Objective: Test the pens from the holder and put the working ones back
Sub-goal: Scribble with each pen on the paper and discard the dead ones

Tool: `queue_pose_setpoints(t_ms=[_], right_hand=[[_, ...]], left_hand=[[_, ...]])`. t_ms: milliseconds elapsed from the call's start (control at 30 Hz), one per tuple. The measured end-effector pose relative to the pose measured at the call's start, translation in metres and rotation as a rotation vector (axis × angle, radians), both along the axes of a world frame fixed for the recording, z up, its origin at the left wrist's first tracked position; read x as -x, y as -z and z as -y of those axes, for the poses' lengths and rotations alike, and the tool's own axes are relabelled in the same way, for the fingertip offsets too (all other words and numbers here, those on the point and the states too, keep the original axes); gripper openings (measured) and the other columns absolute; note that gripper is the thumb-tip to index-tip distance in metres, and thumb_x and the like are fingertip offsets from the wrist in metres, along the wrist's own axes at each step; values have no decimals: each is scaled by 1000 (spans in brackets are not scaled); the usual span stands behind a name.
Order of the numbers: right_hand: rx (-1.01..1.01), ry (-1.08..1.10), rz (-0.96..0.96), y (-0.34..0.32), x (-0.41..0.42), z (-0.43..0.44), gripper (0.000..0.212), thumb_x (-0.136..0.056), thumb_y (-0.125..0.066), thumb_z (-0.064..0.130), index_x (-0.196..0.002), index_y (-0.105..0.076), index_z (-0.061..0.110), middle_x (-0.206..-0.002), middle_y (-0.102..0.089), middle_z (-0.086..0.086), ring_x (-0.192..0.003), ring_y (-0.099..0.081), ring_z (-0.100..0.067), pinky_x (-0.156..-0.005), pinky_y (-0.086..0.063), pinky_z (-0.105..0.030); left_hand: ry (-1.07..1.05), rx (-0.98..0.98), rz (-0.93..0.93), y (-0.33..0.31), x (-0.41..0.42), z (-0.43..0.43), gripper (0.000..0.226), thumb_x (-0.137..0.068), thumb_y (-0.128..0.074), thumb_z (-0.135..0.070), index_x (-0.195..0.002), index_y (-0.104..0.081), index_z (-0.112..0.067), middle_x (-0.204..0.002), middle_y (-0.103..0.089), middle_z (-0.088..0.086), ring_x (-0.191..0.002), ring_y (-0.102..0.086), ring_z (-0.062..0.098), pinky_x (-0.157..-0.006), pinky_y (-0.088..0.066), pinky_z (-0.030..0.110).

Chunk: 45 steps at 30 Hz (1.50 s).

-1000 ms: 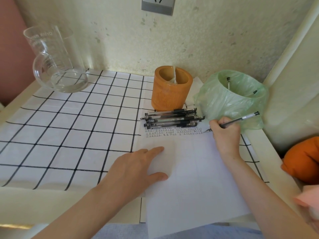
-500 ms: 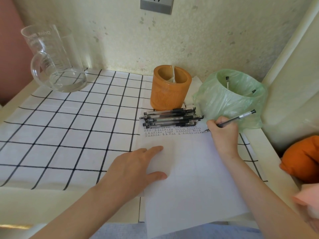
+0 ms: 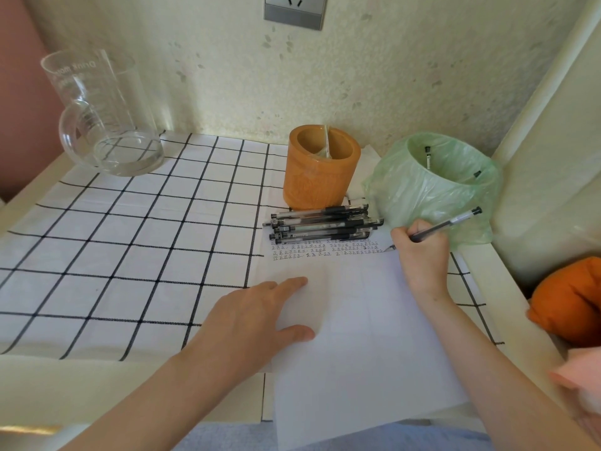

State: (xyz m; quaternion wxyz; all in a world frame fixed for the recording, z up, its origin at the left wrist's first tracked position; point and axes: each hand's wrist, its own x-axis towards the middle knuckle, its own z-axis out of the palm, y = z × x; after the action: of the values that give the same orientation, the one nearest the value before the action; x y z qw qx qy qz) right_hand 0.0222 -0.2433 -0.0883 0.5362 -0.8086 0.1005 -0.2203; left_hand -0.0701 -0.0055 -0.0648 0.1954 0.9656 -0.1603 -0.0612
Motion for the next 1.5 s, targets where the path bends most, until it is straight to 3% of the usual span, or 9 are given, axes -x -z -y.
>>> queue_pose_setpoints(t_ms=[200,367,533,667,800,900,1067,1233,1500], right_hand=[[-22,-17,-7,0,1,1,38,-79,-57,-3,-55,-32,12,-48,-26,8,-48,-22,-6,-44,-21,-17],[-84,-5,-6,0,1,2,26,-76,-56,5,-59,-36,8,-59,-30,-11,-58,-26,-20,-51,-22,-28],[-120,-76,111,-28,11,2,43,-85,-60,13,-52,-34,22,-52,-32,-4,-52,-28,-18,-51,-27,-27],[-267,-169,121,-53,27,-8,41,-90,-61,12,-55,-39,13,-42,-38,3,-38,-30,-11,-40,-26,-19],[-486,-443,-83,-63,42,-25,27,-83,-66,27,-62,-56,14,-44,-45,2,-40,-40,-12,-38,-28,-17],[-621,-591,-213,-59,47,-37,22,-86,-57,23,-71,-64,8,-49,-50,-2,-43,-45,-14,-37,-30,-18],[-573,-646,-283,-57,48,-51,13,-87,-54,13,-77,-54,5,-49,-51,-3,-42,-44,-15,-36,-29,-19],[-536,-706,-318,-54,49,-55,21,-86,-58,16,-70,-47,8,-51,-54,-6,-42,-46,-17,-36,-29,-19],[-342,-783,-345,-52,52,-65,20,-80,-67,23,-67,-56,11,-48,-52,-4,-40,-42,-14,-38,-28,-19]], left_hand=[[-9,-1,-14,-1,0,1,67,-83,-45,-64,-141,-18,-45,-83,-36,-13,-92,-54,12,-77,-41,23],[-10,-17,-30,-4,0,1,67,-83,-45,-63,-141,-19,-45,-84,-38,-12,-92,-54,12,-78,-41,24],[-31,15,-30,-5,1,0,69,-84,-45,-62,-142,-16,-40,-94,-50,-10,-92,-53,10,-76,-39,21],[-100,346,-29,-8,-2,1,46,-93,-43,-40,-137,-30,-34,-72,-45,-10,-63,-45,4,-60,-37,16],[-156,680,-142,-13,-5,4,42,-98,-33,-14,-136,-32,-31,-85,-56,-12,-75,-49,2,-67,-38,13],[-132,835,-168,-17,-5,7,46,-96,-40,-4,-136,-34,-27,-87,-65,-10,-77,-55,-1,-68,-40,7],[-119,940,-170,-21,-5,6,51,-93,-45,-3,-137,-32,-25,-88,-70,-9,-76,-61,2,-68,-44,10],[-113,955,-196,-22,-4,6,54,-93,-47,-2,-139,-29,-24,-89,-71,-10,-76,-62,2,-69,-45,11],[-98,856,-182,-20,-3,8,52,-91,-51,-4,-127,-35,-38,-89,-71,-8,-76,-62,1,-71,-46,12]])
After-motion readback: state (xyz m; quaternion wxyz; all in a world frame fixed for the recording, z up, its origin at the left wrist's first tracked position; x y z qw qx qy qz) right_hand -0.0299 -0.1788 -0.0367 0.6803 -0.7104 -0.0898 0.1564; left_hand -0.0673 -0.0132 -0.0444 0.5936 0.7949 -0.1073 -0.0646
